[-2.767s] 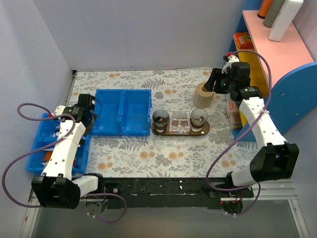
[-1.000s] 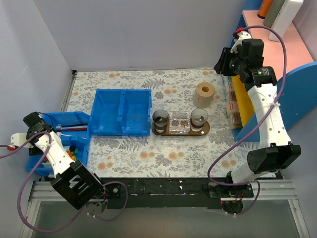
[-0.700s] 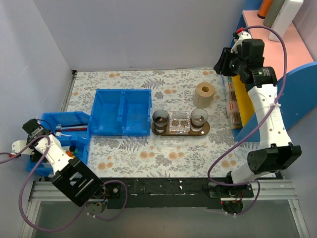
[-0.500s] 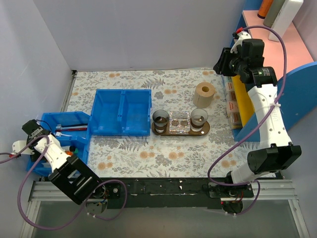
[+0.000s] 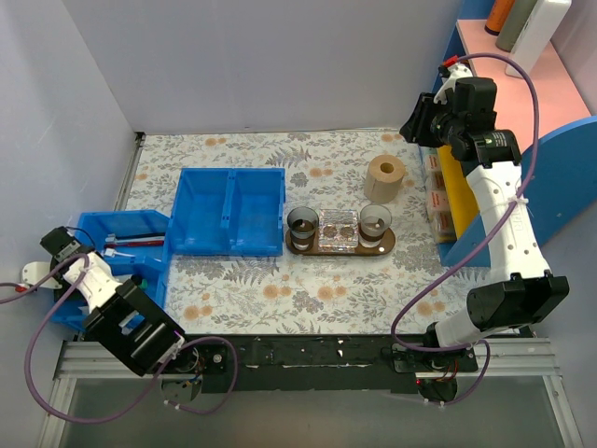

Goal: Prepare toiletry sets of a toothbrush and toothpaste on the tray

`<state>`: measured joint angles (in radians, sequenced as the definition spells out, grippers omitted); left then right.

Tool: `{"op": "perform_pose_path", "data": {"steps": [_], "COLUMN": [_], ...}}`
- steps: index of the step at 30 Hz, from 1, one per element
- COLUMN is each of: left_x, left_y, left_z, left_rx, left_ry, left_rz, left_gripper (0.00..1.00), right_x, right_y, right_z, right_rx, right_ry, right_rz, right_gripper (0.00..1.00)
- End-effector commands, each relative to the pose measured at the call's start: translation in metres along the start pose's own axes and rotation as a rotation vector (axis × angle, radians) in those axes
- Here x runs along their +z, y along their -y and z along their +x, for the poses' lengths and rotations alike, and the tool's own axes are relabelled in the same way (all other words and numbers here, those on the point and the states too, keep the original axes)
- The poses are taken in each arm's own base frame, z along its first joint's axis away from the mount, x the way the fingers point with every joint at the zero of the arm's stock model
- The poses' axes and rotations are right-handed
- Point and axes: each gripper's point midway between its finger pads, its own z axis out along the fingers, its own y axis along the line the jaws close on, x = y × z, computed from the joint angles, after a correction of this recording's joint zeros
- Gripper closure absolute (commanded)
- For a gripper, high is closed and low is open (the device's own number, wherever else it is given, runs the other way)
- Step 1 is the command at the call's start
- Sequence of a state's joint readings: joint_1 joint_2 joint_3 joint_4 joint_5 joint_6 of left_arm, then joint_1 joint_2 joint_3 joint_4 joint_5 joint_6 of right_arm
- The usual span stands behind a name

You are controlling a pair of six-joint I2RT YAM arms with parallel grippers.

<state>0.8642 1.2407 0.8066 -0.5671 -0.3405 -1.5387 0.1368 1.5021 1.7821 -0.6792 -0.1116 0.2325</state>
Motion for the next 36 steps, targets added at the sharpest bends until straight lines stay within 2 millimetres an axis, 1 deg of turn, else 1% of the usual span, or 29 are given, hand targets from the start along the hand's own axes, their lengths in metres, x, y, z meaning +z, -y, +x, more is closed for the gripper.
{"op": "perform_pose_path", "data": {"steps": [1, 3, 4, 6, 8, 13, 14, 15, 17, 21, 23, 26, 28, 30, 31, 35, 36], "left_x": [0.01, 0.014, 0.016, 0.02, 0.021, 0.025, 0.024, 0.025, 0.024, 0.021, 0.019, 0.014, 0.012, 0.01, 0.009, 0.009, 0.01], "left_y": [0.004, 0.003, 0.0, -0.008, -0.005, -0.011, -0.012, -0.012, -0.015, -0.009, -0.002, 0.008, 0.011, 0.014, 0.015, 0.015, 0.012], "left_z": [-0.003, -0.001, 0.0, 0.005, 0.007, 0.014, 0.014, 0.014, 0.012, 0.006, 0.001, -0.007, -0.011, -0.015, -0.016, -0.011, -0.007], "left_rx": [0.012, 0.016, 0.018, 0.03, 0.053, 0.054, 0.053, 0.051, 0.042, 0.029, 0.018, 0.003, 0.003, 0.002, 0.001, 0.002, 0.003], "left_ry": [0.017, 0.016, 0.016, 0.012, 0.016, 0.003, 0.004, 0.006, 0.014, 0.028, 0.037, 0.049, 0.062, 0.072, 0.077, 0.066, 0.056], "left_rz": [0.015, 0.008, -0.011, -0.033, 0.001, -0.006, -0.007, -0.01, -0.025, -0.012, 0.011, 0.038, 0.05, 0.057, 0.066, 0.083, 0.082], "left_gripper": [0.49, 0.5, 0.52, 0.52, 0.52, 0.53, 0.61, 0.64, 0.65, 0.65, 0.67, 0.77, 0.91, 0.96, 1.0, 0.99, 0.95], "right_x": [-0.008, -0.006, -0.005, -0.003, -0.003, 0.001, 0.0, 0.001, 0.0, 0.0, -0.001, -0.001, -0.003, -0.003, -0.003, -0.002, -0.004], "right_y": [-0.003, -0.004, -0.004, -0.004, -0.004, -0.005, -0.006, -0.007, -0.009, -0.01, -0.01, -0.01, -0.01, -0.009, -0.01, -0.01, -0.011], "right_z": [-0.019, -0.019, -0.02, -0.02, -0.02, -0.02, -0.023, -0.023, -0.028, -0.028, -0.026, -0.022, -0.021, -0.022, -0.022, -0.021, -0.022], "right_rx": [-0.001, 0.006, 0.009, 0.019, 0.025, 0.031, 0.031, 0.033, 0.034, 0.037, 0.04, 0.049, 0.048, 0.048, 0.047, 0.045, 0.044], "right_ry": [0.07, 0.069, 0.069, 0.069, 0.067, 0.063, 0.07, 0.067, 0.074, 0.074, 0.072, 0.066, 0.071, 0.074, 0.074, 0.07, 0.074], "right_rz": [-0.01, -0.013, -0.013, -0.015, -0.015, -0.019, -0.022, -0.028, -0.034, -0.038, -0.037, -0.042, -0.042, -0.04, -0.041, -0.043, -0.047], "right_gripper": [0.57, 0.57, 0.57, 0.57, 0.57, 0.57, 0.57, 0.57, 0.58, 0.58, 0.58, 0.58, 0.58, 0.58, 0.58, 0.58, 0.58]}}
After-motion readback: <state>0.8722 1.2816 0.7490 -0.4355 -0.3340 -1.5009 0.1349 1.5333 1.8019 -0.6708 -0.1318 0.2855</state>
